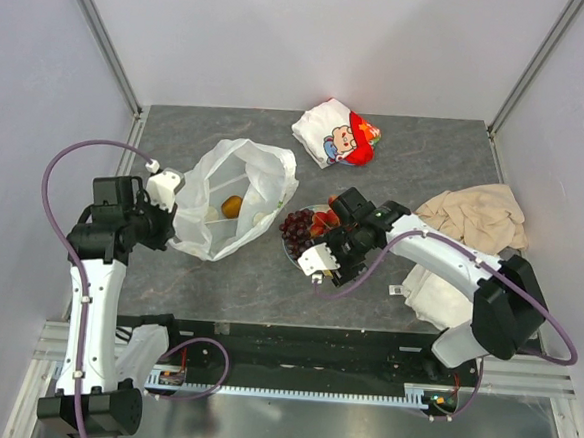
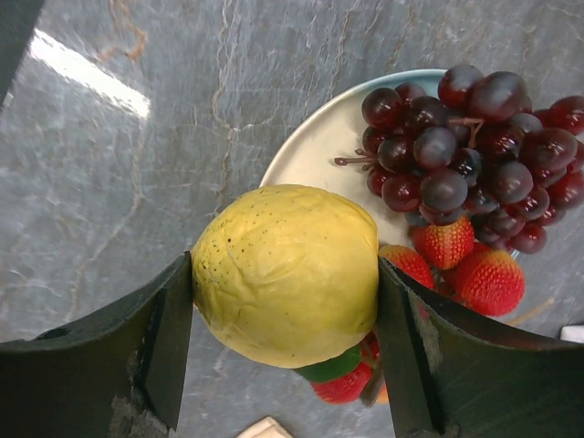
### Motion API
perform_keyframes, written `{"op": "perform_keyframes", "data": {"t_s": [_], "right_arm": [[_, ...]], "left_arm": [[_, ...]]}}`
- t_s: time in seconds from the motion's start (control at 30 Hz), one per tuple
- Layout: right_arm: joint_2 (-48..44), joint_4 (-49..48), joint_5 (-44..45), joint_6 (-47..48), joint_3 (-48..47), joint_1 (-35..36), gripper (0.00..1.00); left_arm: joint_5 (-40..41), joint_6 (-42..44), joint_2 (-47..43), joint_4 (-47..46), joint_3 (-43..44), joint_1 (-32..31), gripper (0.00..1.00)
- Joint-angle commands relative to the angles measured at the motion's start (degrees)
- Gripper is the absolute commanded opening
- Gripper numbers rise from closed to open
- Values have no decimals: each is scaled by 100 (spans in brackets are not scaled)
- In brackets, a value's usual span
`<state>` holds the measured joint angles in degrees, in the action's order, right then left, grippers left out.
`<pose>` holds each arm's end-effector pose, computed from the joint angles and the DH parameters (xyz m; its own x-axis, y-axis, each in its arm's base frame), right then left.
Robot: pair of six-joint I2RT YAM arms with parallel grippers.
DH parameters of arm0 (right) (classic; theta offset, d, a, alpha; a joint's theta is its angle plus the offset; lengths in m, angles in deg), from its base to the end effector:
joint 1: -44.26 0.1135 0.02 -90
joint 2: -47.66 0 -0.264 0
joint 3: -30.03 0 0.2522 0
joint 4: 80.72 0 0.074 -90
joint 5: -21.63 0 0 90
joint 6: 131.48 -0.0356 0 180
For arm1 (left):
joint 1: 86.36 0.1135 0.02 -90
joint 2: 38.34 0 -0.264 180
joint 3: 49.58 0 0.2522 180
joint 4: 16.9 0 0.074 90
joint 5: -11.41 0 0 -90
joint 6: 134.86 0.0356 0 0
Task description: Take the fake fruits out of the plastic bag
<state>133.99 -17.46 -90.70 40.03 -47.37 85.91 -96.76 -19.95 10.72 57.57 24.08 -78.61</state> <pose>0.2039 0.1995 0.2360 0.5889 -0.7006 -0.4029 -0.8072 -0.5352 -0.2491 0.1460 0.0087 0.3355 -0.6572 0.3144 -0.6850 0.3835 0.9219 0.0552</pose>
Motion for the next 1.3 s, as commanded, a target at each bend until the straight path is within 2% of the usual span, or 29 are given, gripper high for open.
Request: {"op": "perform_keyframes", "data": {"t_s": [0.0, 0.53, 0.7, 0.77, 0.87, 1.0, 1.07, 1.27], "right_arm": [[200, -273, 88, 725, 0, -8, 24], [631, -661, 387, 1050, 0, -8, 30], [587, -669, 492, 1235, 184, -8, 41], [543, -704, 492, 1218, 202, -8, 50], [456, -731, 440, 1183, 194, -8, 57], [420, -757, 343, 963, 62, -8, 63], [412, -757, 352, 901, 9, -8, 74], [394, -591, 361, 831, -149, -8, 77]], "left_arm": [[-98, -179, -107, -121, -57, 86, 2], [-116, -153, -283, 29, -119, 157, 1], [-125, -135, -327, 55, -136, 157, 2], [-151, -135, -327, 55, -136, 166, 2], [-178, -118, -327, 38, -119, 174, 2], [-204, -100, -327, 55, -136, 174, 2], [-230, -100, -327, 55, -128, 174, 2], [-230, -91, -353, 46, -154, 183, 1]]}}
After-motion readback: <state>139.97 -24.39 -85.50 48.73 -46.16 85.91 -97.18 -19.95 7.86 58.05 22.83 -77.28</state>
